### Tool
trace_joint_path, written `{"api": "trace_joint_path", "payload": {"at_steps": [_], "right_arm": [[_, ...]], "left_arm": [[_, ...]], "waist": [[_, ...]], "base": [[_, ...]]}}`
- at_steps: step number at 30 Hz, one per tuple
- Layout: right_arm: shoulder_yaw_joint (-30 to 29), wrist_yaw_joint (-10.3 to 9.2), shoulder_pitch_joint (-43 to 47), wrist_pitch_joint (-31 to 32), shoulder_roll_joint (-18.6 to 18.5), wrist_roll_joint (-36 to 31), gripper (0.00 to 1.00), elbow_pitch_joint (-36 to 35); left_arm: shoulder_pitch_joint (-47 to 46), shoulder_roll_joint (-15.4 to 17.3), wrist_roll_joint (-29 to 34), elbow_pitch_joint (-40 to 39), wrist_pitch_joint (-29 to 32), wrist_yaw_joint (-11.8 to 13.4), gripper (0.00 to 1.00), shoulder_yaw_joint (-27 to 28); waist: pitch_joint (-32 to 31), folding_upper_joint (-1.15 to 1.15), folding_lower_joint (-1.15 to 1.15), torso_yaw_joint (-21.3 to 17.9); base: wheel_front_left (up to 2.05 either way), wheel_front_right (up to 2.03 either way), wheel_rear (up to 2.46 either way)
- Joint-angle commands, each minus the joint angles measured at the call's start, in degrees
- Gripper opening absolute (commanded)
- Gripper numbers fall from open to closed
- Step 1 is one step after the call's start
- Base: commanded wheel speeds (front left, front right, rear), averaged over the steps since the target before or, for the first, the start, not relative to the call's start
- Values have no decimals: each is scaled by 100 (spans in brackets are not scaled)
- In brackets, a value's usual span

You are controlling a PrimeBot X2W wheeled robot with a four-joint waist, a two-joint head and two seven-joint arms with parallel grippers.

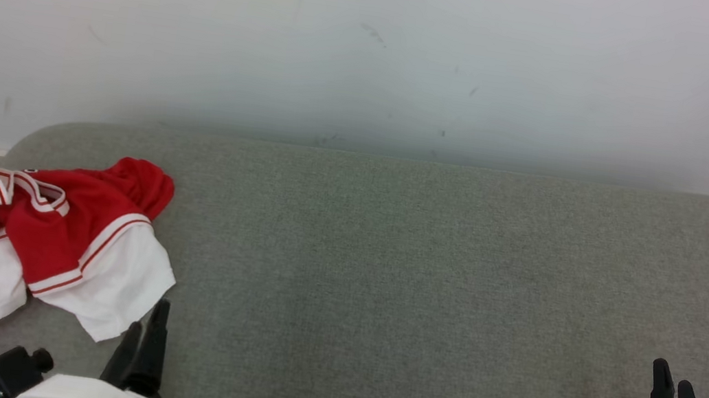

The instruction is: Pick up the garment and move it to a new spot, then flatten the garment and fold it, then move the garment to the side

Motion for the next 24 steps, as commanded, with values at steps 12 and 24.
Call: {"api": "trace_joint_path", "payload": {"at_steps": [12, 24], "right_arm": [[243, -4, 27, -273, -176, -1139, 100, 42], [224, -5, 124, -462, -130, -1892, 100, 197]], "left_arm": [[41, 152, 1303, -41, -272, 238, 100, -169], [104, 245, 2126, 11, -452, 385, 100, -349]], "waist": [[-14, 0, 0, 38], [-18, 0, 0, 21]], "base": [[0, 0, 0], [0, 0, 0]]}}
